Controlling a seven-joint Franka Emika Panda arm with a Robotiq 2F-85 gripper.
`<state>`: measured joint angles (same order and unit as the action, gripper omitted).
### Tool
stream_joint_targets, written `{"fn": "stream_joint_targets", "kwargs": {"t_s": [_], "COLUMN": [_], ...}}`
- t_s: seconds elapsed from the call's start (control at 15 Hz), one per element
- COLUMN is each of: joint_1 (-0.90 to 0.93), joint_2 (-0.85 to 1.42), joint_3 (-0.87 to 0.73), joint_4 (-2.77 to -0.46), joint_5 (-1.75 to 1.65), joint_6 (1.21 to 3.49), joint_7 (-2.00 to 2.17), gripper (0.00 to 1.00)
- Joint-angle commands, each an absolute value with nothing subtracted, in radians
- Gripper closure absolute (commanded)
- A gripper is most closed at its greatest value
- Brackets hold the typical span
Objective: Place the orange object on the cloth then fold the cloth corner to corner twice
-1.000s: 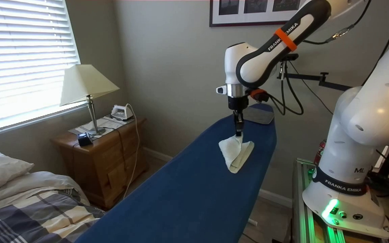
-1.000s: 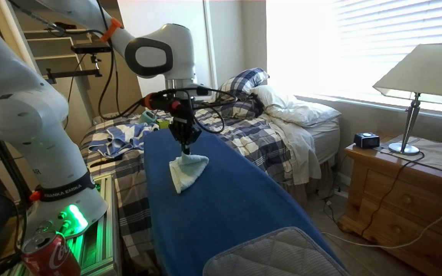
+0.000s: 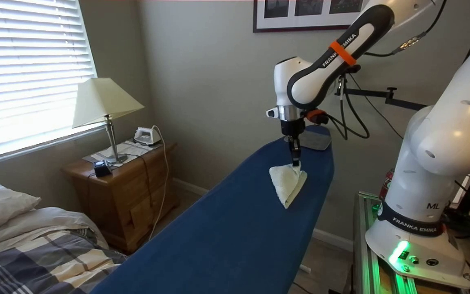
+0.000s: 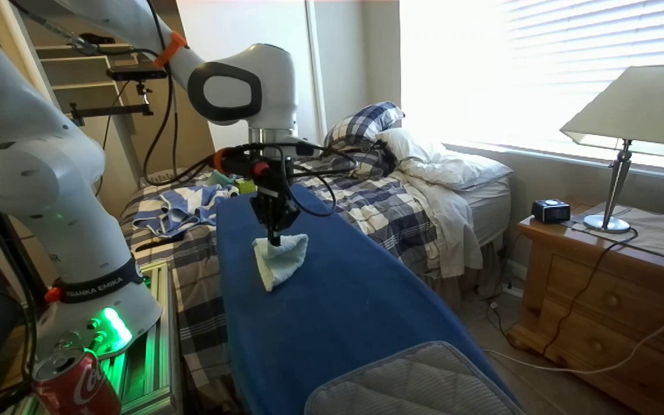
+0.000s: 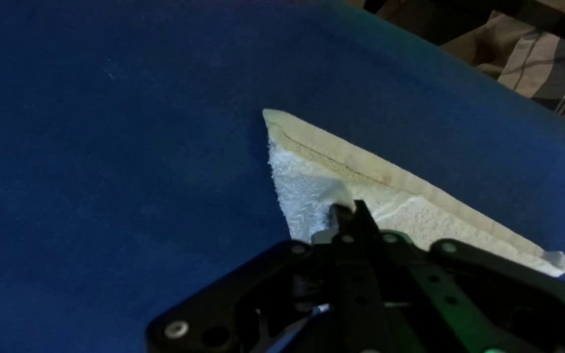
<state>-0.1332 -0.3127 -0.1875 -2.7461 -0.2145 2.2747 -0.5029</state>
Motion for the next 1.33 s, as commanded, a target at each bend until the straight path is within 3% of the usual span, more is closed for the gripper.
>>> {"fn": "stream_joint_targets", "kwargs": {"t_s": [0.0, 0.2, 0.27, 0.33, 0.47, 1.0, 1.07, 1.27], "joint_1": [-0.158, -0.166, -0.168, -0.168, -0.166, -0.154, -0.146, -0.139], "joint_2": [-0.298, -0.289, -0.286, -0.285, -0.286, -0.321, -0.333, -0.397], "joint_3": [-0.201, -0.208, -0.209, -0.21, -0.209, -0.194, -0.196, -0.185], "joint_4": [-2.745, -2.745, -2.745, -2.745, -2.745, -2.743, -2.743, -2.766], "joint_5": [-0.266, -0.274, -0.274, -0.273, -0.271, -0.265, -0.244, -0.238], "joint_6": [2.271, 2.272, 2.274, 2.279, 2.278, 2.28, 2.28, 2.283], "joint_7": [-0.492, -0.495, -0.493, -0.492, -0.493, -0.481, -0.486, -0.46], "gripper": [0.99, 0.98, 0.73, 0.72, 0.6, 0.05, 0.0, 0.0]}}
